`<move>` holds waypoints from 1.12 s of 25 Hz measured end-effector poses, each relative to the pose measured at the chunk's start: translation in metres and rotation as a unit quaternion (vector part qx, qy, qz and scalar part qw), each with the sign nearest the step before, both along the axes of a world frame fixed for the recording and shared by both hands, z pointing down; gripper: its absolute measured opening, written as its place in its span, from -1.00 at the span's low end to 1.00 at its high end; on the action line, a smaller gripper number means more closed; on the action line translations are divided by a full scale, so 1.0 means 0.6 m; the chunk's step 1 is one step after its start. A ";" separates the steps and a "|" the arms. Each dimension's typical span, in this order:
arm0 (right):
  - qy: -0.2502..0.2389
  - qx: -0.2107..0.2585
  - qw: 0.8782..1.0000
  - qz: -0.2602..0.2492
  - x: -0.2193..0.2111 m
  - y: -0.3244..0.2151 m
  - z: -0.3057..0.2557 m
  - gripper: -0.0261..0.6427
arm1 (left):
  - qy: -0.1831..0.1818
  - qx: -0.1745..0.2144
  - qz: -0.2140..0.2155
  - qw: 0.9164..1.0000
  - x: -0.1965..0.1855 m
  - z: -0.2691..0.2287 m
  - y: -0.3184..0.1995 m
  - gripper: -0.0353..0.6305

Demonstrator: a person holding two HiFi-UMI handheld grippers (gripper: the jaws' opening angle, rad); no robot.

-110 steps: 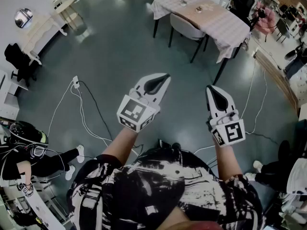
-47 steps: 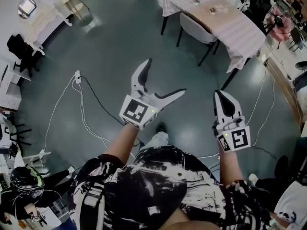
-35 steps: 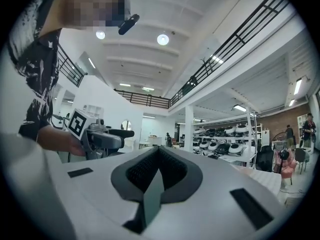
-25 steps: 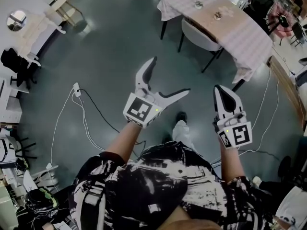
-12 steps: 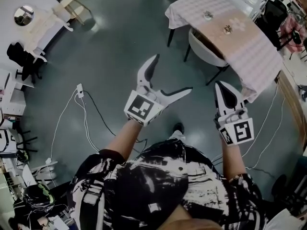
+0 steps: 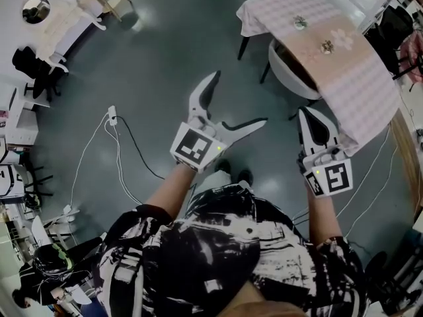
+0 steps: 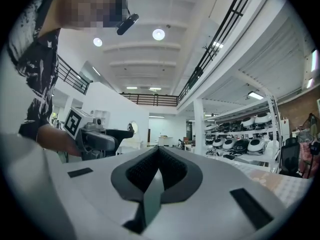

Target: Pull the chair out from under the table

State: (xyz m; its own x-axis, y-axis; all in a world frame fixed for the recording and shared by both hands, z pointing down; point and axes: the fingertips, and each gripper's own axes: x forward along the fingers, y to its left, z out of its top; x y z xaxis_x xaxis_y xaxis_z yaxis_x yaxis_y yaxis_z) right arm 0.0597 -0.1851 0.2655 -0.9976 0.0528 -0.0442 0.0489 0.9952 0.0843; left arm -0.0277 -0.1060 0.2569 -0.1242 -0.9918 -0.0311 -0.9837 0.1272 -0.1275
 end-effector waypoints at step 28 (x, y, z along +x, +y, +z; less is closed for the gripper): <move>0.020 0.002 0.989 0.145 -0.366 -0.158 0.016 -0.92 | 0.023 -0.016 0.134 0.991 -0.402 0.062 -0.179 0.82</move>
State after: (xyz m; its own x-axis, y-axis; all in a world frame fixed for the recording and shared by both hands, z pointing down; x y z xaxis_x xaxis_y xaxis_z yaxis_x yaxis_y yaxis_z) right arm -0.1597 -0.2801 0.2751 -0.9716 -0.2364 -0.0052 -0.2359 0.9674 0.0918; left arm -0.2689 -0.2134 0.2942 0.1432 -0.9897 0.0000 -0.9865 -0.1428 -0.0805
